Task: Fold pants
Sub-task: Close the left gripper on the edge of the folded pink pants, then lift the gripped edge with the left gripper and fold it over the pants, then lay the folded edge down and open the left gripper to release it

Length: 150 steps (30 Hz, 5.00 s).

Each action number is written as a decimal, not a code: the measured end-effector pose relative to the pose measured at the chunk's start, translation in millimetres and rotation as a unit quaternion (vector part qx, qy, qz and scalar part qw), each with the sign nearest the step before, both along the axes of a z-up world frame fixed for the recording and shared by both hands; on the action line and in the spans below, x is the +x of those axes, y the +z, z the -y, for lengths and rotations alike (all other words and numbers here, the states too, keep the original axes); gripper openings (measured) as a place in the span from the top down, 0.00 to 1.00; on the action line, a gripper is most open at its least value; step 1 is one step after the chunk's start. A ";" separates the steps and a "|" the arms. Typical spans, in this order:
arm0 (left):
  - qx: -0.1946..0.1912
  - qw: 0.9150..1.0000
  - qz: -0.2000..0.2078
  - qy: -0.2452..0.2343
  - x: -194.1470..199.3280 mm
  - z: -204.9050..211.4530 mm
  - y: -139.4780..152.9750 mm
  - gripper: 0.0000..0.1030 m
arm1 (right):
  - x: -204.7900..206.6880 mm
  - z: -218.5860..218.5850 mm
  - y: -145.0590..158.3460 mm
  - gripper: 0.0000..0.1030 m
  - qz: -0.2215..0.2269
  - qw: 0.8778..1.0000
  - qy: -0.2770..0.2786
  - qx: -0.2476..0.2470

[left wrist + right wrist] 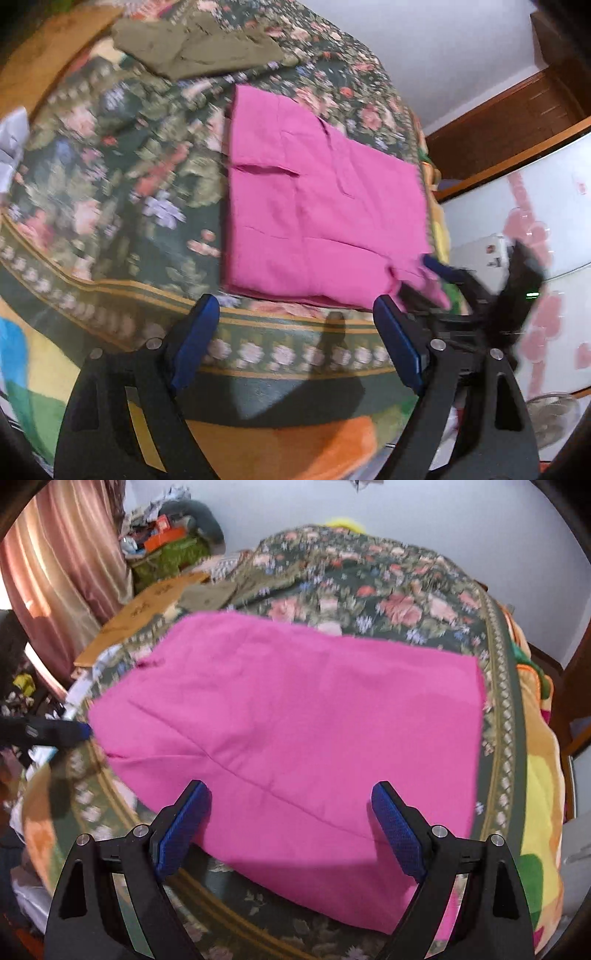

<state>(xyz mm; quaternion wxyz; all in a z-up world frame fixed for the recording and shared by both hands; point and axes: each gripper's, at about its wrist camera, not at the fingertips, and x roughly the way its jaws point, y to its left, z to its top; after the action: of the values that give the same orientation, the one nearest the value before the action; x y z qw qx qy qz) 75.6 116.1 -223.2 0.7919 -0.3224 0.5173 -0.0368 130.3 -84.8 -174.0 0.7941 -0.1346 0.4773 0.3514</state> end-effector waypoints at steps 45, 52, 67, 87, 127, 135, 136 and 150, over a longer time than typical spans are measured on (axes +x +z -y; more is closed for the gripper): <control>0.340 0.930 0.140 -0.011 31.2 47.6 82.7 0.80 | 1.2 24.0 -8.9 0.14 -0.039 0.997 -0.034 0.049; 0.339 0.918 0.187 -0.087 65.5 105.8 109.9 0.82 | -1.0 28.6 -7.4 0.14 -0.033 0.997 -0.044 0.057; 0.193 0.953 0.099 -0.213 129.2 179.6 43.9 0.84 | -1.3 111.0 20.9 0.14 0.012 0.988 -0.140 0.060; 0.203 0.947 0.115 -0.220 127.1 156.9 66.6 0.37 | 1.0 120.4 42.3 0.14 0.042 0.986 -0.144 0.065; 0.354 0.932 -0.016 -0.083 153.5 5.4 -24.1 0.16 | 7.6 93.4 30.6 0.13 0.006 0.987 -0.140 0.073; 0.267 0.960 0.001 -0.079 72.1 7.9 -12.8 0.16 | -5.3 69.5 12.0 0.22 -0.012 0.992 -0.105 0.066; 0.265 0.961 0.005 -0.077 67.9 10.1 -12.2 0.16 | -4.5 68.9 7.8 0.32 -0.015 0.992 -0.106 0.064; 0.320 0.946 0.019 -0.054 55.0 -2.7 1.9 0.17 | 13.1 82.1 4.0 0.51 -0.017 0.992 -0.111 0.051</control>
<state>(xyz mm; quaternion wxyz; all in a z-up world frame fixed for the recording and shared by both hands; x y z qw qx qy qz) 130.7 118.8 -221.3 0.8597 -0.0230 0.5036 0.0823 143.4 -166.9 -170.0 0.8256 -0.0340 0.4843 0.2874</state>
